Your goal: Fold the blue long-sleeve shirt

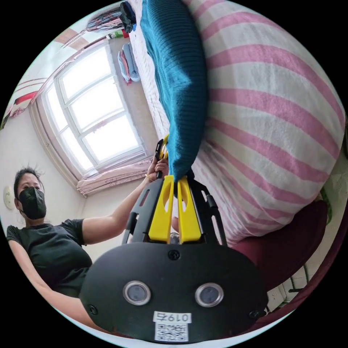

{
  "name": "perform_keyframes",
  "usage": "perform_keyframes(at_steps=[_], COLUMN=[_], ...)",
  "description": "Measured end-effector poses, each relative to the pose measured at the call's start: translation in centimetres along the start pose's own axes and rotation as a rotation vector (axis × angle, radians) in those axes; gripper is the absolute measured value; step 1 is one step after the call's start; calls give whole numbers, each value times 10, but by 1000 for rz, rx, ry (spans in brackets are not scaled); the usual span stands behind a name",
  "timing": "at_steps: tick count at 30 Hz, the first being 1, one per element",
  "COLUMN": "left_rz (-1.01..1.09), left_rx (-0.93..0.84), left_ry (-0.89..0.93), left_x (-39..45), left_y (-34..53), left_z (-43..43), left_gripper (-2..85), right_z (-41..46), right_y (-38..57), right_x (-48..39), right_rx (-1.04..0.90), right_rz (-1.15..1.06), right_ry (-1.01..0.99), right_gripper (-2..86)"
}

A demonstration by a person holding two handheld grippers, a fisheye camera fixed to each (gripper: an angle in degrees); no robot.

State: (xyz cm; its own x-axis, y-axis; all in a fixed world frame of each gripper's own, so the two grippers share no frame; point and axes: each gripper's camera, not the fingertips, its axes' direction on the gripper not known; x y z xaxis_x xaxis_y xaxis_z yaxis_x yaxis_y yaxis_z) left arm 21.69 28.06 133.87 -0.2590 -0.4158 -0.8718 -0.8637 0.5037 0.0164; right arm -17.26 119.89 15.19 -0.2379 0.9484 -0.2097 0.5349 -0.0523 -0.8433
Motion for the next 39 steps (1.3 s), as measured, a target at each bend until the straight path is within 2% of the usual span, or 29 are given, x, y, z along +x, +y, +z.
perform_keyframes(at_steps=[7, 12, 20, 25, 31, 39], left_rz=[31, 58, 105, 59, -14, -75], left_rx=[-49, -69, -73, -63, -113, -108], left_ry=[59, 108, 95, 57, -74, -181], left_x=[64, 125, 227, 254, 266, 269], left_y=[-5, -19, -73, -108, -151, -195], left_z=[27, 69, 176, 246, 341, 426], left_gripper=[35, 34, 29, 28, 29, 29], right_z=[-28, -55, -97, -128, -172, -215], right_y=[-4, -15, -42, -62, -84, -116], right_x=[-17, -35, -66, -72, -54, -40], right_rx=[75, 145, 233, 396, 572, 641], right_rz=[142, 190, 241, 314, 388, 447], right_ry=[-295, -437, -598, -713, -727, -698], right_gripper=[-5, -7, -8, -8, -8, -2])
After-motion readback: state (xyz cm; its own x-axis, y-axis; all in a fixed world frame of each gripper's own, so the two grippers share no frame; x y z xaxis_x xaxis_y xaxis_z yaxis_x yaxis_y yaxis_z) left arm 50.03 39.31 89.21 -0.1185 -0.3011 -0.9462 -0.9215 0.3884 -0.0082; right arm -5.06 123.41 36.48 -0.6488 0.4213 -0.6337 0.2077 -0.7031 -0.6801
